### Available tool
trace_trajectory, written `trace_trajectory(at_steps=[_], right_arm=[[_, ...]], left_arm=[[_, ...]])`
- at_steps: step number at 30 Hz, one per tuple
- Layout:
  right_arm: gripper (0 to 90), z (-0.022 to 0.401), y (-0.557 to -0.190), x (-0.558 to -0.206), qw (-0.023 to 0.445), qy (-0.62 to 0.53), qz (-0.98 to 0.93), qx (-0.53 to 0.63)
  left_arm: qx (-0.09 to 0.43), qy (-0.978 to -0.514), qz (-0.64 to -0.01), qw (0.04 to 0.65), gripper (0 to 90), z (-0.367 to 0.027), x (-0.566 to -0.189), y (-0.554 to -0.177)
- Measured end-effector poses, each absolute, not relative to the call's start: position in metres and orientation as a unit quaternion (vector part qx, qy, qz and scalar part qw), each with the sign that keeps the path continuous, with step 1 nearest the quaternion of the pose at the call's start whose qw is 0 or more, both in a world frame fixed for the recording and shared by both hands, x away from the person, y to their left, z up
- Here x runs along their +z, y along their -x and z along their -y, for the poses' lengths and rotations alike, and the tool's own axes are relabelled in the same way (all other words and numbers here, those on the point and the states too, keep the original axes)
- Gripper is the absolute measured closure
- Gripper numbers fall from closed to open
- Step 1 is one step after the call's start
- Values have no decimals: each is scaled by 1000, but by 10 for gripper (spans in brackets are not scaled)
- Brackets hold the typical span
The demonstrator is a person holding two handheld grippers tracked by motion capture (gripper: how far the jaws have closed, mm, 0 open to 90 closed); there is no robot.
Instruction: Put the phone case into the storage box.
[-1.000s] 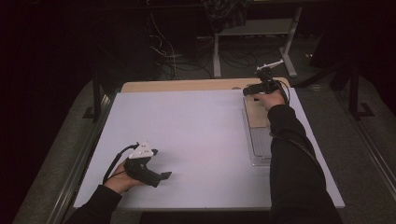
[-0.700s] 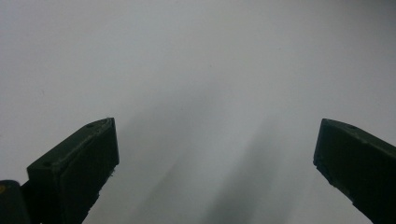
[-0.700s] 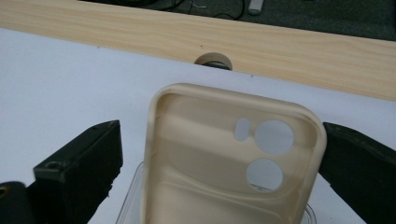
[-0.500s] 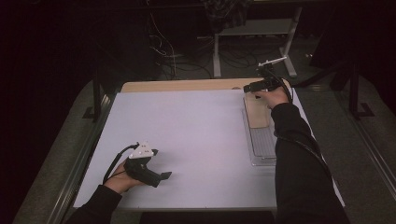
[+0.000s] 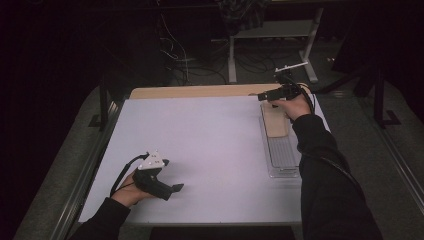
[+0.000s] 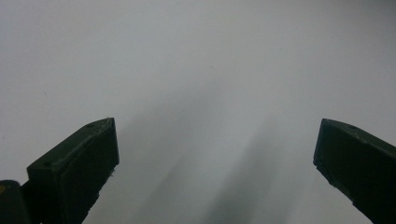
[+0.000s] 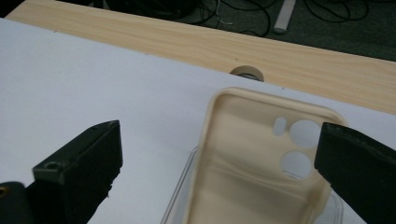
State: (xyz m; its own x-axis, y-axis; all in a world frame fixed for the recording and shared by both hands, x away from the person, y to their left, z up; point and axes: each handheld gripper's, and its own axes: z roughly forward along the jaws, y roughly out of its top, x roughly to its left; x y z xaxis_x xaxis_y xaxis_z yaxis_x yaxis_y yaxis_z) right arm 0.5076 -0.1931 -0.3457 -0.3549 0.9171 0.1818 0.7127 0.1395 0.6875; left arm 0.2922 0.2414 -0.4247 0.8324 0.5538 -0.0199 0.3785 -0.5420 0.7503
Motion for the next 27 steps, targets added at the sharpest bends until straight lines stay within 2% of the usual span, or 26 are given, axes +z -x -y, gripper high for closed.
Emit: trace_trajectory(at_steps=[8, 27], right_arm=[[7, 193, -491, -345, 149, -522, -751, 375], [7, 189, -442, -344, 131, -467, -775, 405]], left_arm=[[109, -872, -264, 399, 0, -241, -424, -293], [99, -866, -270, 408, 0, -242, -424, -295]])
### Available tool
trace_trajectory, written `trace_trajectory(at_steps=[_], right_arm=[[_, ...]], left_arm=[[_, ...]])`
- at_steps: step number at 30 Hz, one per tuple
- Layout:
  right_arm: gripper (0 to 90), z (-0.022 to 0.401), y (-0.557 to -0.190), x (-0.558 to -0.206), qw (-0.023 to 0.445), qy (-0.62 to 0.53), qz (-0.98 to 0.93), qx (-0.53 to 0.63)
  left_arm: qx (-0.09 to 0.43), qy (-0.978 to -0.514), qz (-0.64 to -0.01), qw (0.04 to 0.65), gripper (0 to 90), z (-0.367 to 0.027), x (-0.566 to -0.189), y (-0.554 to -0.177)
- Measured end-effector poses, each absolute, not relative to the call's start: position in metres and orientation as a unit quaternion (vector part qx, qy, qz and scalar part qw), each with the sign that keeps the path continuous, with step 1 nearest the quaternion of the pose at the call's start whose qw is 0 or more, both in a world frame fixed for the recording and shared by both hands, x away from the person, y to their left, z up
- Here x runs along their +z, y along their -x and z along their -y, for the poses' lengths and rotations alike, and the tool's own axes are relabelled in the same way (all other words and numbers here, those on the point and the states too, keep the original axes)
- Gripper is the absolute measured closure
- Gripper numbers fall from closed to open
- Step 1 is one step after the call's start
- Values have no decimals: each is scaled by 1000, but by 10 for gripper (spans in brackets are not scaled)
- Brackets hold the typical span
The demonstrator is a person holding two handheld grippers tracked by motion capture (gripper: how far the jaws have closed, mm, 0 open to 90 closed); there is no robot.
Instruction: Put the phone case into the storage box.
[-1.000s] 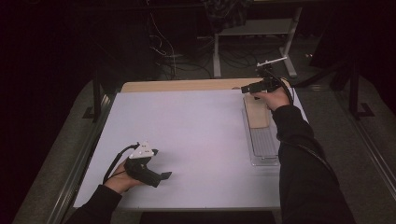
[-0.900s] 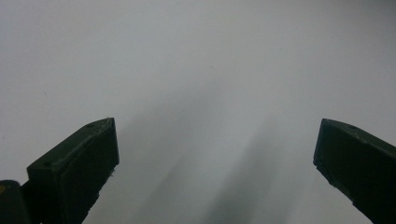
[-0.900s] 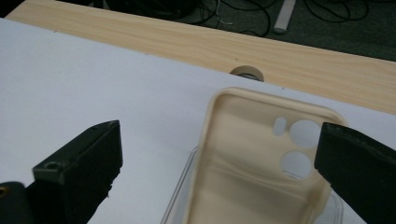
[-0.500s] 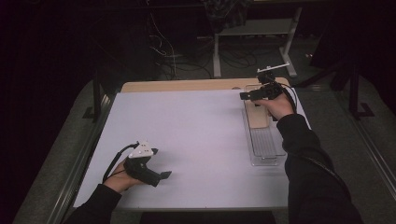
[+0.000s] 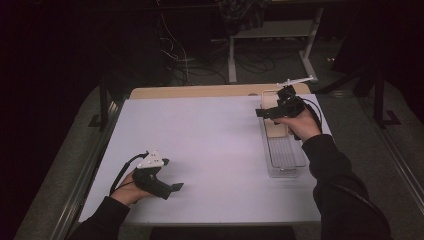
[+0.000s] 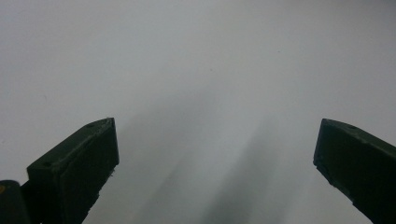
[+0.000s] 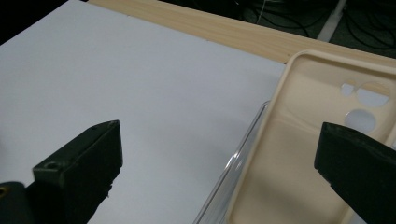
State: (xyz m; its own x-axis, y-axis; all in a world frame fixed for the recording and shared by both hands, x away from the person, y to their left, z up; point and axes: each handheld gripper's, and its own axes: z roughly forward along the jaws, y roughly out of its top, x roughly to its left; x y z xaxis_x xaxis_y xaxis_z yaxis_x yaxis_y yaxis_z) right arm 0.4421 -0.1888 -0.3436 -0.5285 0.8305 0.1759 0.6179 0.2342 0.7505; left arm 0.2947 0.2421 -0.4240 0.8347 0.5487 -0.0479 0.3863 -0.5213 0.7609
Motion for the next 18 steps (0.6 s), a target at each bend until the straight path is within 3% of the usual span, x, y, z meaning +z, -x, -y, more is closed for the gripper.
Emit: trace_trajectory(at_steps=[18], right_arm=[[7, 187, -393, -354, 116, -416, -793, 430]], left_arm=[[88, -877, -247, 402, 0, -241, -414, -302]])
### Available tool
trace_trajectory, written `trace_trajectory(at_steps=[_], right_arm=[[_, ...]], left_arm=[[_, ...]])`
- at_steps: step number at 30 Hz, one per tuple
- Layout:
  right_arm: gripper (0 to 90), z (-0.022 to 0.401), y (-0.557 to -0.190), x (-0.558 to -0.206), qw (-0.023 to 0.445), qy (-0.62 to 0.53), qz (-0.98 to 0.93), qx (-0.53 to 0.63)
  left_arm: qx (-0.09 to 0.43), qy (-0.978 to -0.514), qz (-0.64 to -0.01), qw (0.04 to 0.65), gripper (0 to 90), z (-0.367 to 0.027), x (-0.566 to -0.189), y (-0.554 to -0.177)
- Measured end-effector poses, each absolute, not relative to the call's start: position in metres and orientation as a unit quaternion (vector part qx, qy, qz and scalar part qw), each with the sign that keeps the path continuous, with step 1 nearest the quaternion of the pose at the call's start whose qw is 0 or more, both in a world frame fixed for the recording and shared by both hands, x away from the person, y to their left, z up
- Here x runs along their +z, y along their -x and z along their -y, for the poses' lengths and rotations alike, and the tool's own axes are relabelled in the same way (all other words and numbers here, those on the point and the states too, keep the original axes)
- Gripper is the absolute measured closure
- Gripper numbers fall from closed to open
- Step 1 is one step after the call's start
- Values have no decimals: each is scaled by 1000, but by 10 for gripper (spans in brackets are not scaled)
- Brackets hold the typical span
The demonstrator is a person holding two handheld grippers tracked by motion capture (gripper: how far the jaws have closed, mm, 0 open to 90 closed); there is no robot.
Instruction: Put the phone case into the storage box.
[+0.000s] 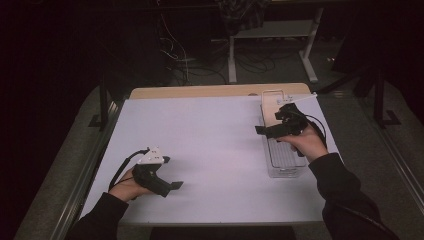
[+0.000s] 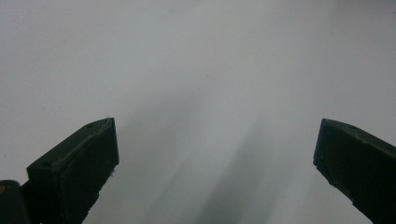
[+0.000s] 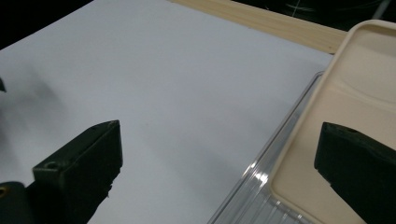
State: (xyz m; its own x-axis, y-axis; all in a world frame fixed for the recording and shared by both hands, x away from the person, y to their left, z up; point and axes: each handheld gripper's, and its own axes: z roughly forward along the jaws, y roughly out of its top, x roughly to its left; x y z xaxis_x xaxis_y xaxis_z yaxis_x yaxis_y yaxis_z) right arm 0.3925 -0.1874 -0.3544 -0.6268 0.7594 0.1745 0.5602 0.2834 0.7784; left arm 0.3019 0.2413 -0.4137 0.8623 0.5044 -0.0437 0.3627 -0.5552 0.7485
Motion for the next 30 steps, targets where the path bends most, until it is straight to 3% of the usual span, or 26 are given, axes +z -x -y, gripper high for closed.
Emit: trace_trajectory(at_steps=[30], right_arm=[[7, 190, -328, -373, 110, -359, -815, 442]], left_arm=[[79, -869, -250, 420, 0, -248, -388, -312]])
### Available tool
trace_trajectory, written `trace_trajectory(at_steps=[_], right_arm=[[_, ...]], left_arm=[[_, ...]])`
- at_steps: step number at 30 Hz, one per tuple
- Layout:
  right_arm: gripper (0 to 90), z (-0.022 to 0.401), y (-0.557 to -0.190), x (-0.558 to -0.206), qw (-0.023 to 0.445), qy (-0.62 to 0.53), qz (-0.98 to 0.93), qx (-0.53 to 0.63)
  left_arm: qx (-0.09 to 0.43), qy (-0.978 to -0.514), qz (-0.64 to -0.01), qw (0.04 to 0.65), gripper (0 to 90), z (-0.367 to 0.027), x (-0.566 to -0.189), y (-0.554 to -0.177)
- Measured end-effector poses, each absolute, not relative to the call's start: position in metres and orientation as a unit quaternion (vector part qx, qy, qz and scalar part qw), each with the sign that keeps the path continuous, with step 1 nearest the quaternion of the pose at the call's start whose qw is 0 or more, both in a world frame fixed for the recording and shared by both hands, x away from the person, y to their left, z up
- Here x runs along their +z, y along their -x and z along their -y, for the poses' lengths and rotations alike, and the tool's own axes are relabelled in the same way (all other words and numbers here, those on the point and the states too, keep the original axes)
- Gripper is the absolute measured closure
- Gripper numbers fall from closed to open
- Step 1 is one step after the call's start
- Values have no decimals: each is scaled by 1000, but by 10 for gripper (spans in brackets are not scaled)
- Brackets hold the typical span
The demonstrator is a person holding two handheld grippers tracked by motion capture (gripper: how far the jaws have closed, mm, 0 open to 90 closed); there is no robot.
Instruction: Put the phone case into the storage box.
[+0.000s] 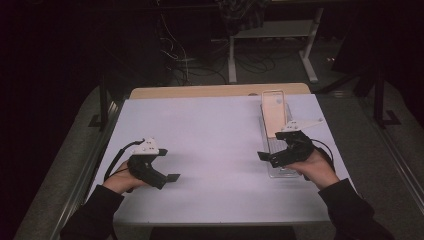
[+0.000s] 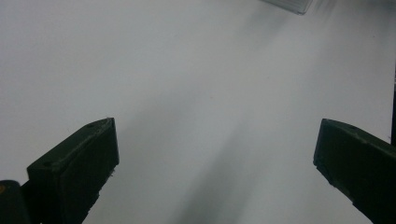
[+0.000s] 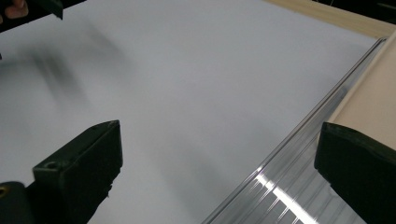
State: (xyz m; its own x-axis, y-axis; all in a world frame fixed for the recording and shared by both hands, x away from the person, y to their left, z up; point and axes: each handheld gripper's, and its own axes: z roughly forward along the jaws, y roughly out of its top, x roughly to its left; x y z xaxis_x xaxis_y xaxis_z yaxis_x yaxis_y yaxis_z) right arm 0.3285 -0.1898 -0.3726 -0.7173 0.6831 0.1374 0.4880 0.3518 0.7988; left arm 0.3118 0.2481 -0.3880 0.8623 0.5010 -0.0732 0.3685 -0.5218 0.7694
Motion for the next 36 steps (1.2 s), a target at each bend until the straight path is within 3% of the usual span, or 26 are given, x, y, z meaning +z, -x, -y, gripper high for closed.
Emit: trace_trajectory(at_steps=[36], right_arm=[[7, 207, -298, -401, 98, -361, -815, 441]], left_arm=[[78, -869, -236, 428, 0, -251, -387, -311]])
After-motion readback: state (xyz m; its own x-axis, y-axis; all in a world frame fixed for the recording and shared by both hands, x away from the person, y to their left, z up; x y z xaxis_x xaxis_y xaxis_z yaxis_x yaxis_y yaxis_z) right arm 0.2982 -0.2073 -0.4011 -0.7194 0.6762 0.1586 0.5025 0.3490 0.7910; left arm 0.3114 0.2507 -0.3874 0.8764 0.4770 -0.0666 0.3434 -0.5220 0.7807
